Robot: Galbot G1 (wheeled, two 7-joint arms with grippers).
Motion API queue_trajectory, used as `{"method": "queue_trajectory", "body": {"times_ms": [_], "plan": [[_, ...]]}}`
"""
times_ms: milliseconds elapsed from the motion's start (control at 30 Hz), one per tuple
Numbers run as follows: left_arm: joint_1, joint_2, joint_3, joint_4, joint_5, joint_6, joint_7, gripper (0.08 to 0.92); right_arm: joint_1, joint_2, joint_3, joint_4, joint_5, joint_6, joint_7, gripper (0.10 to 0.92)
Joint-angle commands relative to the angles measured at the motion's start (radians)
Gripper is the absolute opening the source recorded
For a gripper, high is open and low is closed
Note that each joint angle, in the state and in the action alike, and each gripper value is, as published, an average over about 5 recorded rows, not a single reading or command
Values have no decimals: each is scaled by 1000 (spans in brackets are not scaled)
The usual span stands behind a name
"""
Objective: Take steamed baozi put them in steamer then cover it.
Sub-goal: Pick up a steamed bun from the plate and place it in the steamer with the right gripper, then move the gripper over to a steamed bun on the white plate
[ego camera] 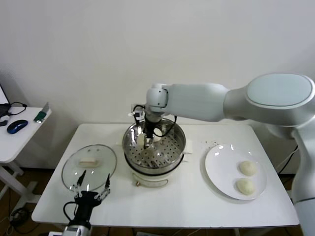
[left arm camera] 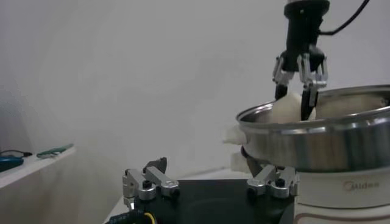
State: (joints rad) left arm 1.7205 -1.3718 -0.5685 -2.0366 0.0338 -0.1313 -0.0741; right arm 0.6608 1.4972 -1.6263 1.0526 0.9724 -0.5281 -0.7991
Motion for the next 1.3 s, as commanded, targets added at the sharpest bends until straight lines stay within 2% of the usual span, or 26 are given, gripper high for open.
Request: {"method": "queue_trajectory", "body": {"times_ms": [33, 267, 467, 700, 867, 1000, 1300], "plan": [[-3, 5, -1, 5, -3, 0, 0, 823, -67, 43, -6, -48, -17, -8, 11, 711], [-18, 5, 1, 13, -1, 5, 0, 823, -60, 30, 24, -54, -21, -20, 9, 813], [-22, 4, 3, 14, 2, 9, -1, 823, 15, -44, 32, 11, -21, -10, -18, 822], [-22, 6, 3, 11, 3, 11, -2, 823, 183, -241, -21, 207, -26, 40, -85, 823], [-24, 5, 4, 12, 5, 14, -2, 823, 266, -453, -53, 358, -62, 59, -108, 823], [-22, 5, 6, 8, 11, 16, -2, 823, 314, -606, -109, 441, -133, 85, -131, 823], [-24, 1, 1, 1, 14, 30, -4, 823, 185, -921, -83, 530, -478, 147, -188, 823]]}}
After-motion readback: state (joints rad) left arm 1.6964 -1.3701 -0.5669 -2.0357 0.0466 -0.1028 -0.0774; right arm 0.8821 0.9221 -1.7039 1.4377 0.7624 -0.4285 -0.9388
